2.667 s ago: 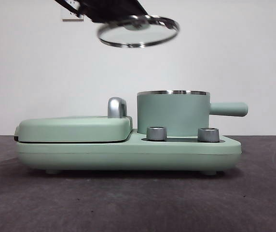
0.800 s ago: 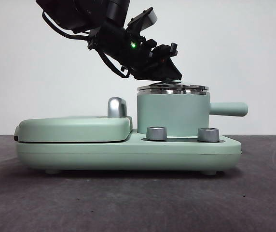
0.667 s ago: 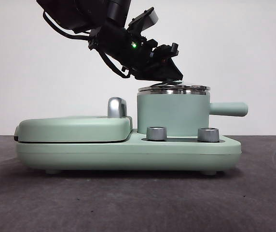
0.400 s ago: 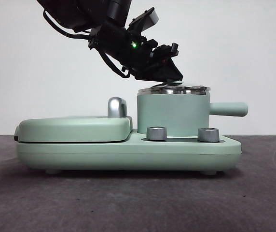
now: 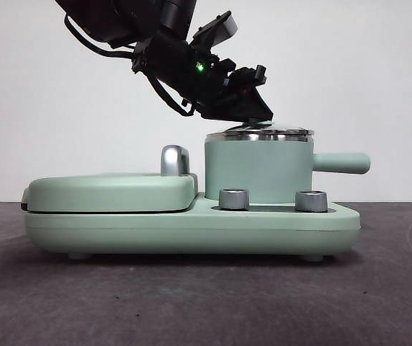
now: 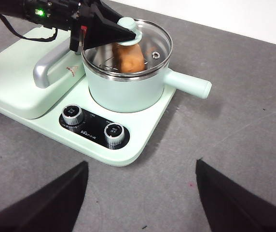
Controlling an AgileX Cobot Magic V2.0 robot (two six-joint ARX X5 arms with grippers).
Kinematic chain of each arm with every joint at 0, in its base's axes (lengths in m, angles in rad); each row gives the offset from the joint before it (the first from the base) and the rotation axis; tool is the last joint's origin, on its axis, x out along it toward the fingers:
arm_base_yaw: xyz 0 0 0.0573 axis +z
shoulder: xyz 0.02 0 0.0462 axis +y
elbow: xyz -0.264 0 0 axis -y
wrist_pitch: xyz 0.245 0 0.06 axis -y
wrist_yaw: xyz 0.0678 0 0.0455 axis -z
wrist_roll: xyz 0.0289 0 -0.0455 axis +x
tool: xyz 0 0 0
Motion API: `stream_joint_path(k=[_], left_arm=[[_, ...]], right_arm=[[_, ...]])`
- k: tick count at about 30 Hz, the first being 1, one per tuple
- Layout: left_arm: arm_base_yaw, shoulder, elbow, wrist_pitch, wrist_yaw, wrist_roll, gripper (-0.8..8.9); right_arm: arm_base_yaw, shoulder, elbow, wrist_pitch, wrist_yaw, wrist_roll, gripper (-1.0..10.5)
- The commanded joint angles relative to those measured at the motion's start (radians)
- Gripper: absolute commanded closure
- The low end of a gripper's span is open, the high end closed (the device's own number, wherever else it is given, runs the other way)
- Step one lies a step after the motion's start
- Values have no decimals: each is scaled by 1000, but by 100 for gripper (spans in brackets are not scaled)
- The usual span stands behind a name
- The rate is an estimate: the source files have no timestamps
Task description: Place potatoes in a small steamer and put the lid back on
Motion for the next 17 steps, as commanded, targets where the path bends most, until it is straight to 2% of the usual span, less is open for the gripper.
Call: stream_joint_path(k=[1,8,17], left_arm=[[-10,21,27,-8,-11,24,800],[-10,21,76,-113,-11,68,800],[-10,21,87,-127,-11,72,800]], right_arm=[[3,6,5,6,3,18,599],[3,6,5,6,3,18,600],[3,6,5,6,3,18,600]])
